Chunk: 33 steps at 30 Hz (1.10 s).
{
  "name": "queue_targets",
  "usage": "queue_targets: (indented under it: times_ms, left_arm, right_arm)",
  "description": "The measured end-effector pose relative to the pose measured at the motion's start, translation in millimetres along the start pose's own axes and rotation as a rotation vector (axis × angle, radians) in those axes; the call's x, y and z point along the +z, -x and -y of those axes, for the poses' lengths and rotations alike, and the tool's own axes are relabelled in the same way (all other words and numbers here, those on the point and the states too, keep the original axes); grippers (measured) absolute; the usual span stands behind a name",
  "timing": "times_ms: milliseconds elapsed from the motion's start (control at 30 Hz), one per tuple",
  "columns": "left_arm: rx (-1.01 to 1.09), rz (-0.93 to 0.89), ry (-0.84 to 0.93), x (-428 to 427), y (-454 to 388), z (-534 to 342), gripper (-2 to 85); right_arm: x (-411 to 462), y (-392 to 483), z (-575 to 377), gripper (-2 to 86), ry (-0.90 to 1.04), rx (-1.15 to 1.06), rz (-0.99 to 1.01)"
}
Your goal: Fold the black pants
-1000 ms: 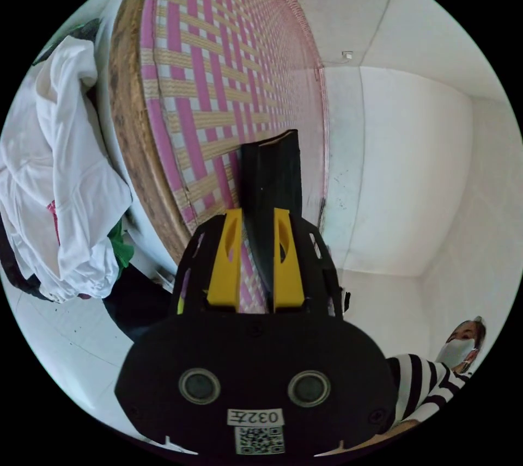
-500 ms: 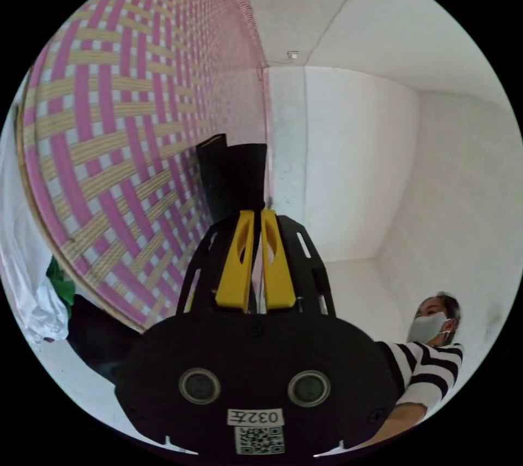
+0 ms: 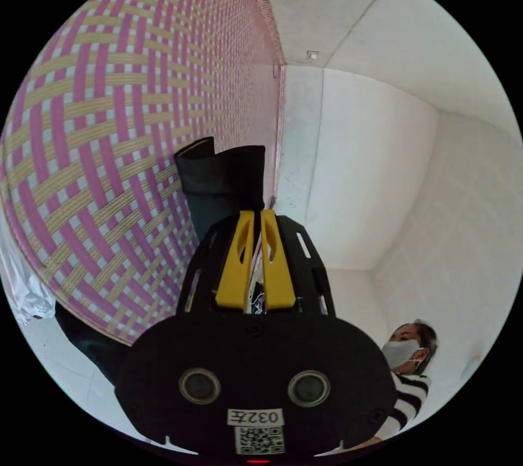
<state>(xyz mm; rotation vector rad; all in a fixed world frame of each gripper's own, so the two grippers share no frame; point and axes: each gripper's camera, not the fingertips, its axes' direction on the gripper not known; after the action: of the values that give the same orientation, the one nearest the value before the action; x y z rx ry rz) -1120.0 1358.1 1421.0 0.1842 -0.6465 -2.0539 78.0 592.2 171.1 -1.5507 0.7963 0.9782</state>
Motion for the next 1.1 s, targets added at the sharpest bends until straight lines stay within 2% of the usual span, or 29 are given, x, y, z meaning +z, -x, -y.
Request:
queue_targets:
  times_ms: [133,233,267,333,500,600,900,1100]
  left_arm:
    - [-0.018,0.063,0.090,76.5,-24.4,56.4,-1.2]
    - [-0.090,0.136,0.058,123.7,-16.2,81.3,0.8]
    - [-0.135,0.176,0.046,136.5,-8.9,87.2,2.9]
    - [-0.185,0.221,0.053,147.9,-0.4,93.4,5.1]
    - [-0.078,0.238,0.048,133.5,-12.4,84.6,2.3]
    - [-0.040,0.352,0.047,113.7,-18.6,69.2,1.8]
    - [-0.208,0.338,0.007,105.9,9.3,28.2,7.3]
    - [-0.215,0.355,0.023,129.0,3.7,30.0,8.8]
  right_arm:
    - [25.7,21.8,66.6,-0.5,0.024,-0.033,-0.083]
    - [52.6,13.9,105.8,1.3,0.002,0.050,-0.165]
    - [63.0,7.4,116.7,4.2,0.025,0.102,-0.191]
    - [71.9,1.5,123.4,6.1,0.036,0.145,-0.178]
    - [60.7,-2.3,100.9,6.3,-0.052,0.139,-0.119]
    - [57.1,-13.0,79.1,5.9,-0.073,0.136,-0.072]
    - [89.0,-16.1,74.0,6.4,-0.063,0.152,0.002]
    - [119.8,-1.6,98.6,6.7,0.005,0.179,-0.028]
